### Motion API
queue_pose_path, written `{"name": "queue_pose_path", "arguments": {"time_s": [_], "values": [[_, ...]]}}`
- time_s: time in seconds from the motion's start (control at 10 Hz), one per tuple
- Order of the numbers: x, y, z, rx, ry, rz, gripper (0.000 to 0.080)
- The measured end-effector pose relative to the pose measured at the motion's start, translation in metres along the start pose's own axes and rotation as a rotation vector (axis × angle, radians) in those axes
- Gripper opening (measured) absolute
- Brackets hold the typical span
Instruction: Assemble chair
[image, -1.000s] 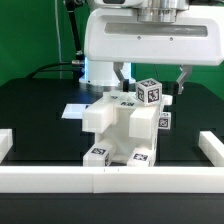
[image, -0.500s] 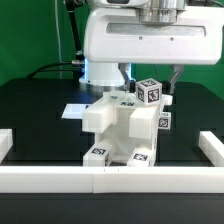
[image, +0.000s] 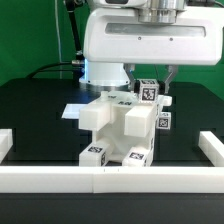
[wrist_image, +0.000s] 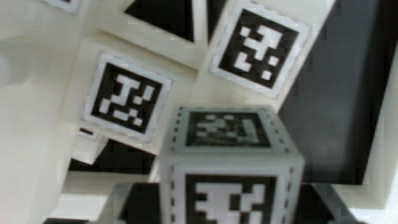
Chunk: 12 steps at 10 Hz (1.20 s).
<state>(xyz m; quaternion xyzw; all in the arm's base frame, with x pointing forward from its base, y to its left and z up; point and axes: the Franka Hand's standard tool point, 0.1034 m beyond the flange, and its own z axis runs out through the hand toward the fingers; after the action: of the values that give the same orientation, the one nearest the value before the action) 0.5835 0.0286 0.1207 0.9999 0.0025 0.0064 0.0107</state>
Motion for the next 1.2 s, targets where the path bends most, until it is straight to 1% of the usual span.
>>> {"name": "queue_pose_path", "arguments": {"time_s": [1.2], "values": [[-0.0006, -0.0012, 0.001, 0.001, -0.003, 0.82, 0.0291]]}}
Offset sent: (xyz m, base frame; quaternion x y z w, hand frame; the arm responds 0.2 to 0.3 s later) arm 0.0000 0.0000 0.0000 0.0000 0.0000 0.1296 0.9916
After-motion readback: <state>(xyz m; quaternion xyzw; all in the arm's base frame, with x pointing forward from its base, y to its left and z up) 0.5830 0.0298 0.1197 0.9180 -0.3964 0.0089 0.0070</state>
